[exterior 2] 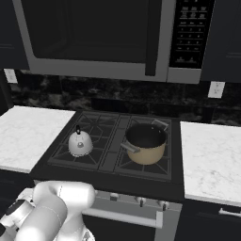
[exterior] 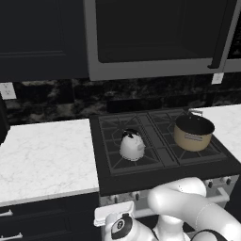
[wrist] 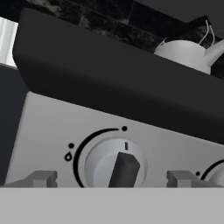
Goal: Pick the kettle from the counter and place it on a stove burner. Then turn the burner on.
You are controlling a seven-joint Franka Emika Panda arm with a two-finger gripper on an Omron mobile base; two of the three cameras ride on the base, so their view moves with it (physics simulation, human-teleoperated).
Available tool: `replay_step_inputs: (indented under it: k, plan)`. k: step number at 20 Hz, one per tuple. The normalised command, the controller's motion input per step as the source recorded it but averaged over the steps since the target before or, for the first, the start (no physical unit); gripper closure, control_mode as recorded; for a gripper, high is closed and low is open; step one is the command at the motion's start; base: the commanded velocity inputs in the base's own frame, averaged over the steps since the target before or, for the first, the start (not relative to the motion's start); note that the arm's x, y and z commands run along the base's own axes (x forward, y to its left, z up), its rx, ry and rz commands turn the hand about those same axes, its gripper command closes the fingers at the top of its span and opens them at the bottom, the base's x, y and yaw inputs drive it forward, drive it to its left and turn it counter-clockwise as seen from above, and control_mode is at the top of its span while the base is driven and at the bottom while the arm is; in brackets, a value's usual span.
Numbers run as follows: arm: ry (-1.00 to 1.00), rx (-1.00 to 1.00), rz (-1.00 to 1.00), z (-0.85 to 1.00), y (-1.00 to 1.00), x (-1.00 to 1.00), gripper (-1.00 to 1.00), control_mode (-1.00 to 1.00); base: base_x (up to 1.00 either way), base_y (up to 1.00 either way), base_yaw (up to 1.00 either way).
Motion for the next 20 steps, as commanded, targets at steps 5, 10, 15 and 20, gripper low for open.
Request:
replay_step_inputs:
  k: [5, 10, 15, 20]
  plan:
    - [0.0, 0.0, 0.0, 0.0, 0.0, 0.0, 1.0, -1.0, 0.0, 0.0, 0.0]
    - [0.0, 0.0, 0.0, 0.02, 0.0, 0.0, 1.0, -1.0, 0.0, 0.0, 0.0]
    - [0.0, -0.08, 0.0, 0.12, 0.05, 0.0, 1.0, -1.0, 0.0, 0.0, 0.0]
    - [0.0, -0.32, 0.0, 0.16, 0.29, 0.01, 1.0, -1.0, 0.0, 0.0, 0.0]
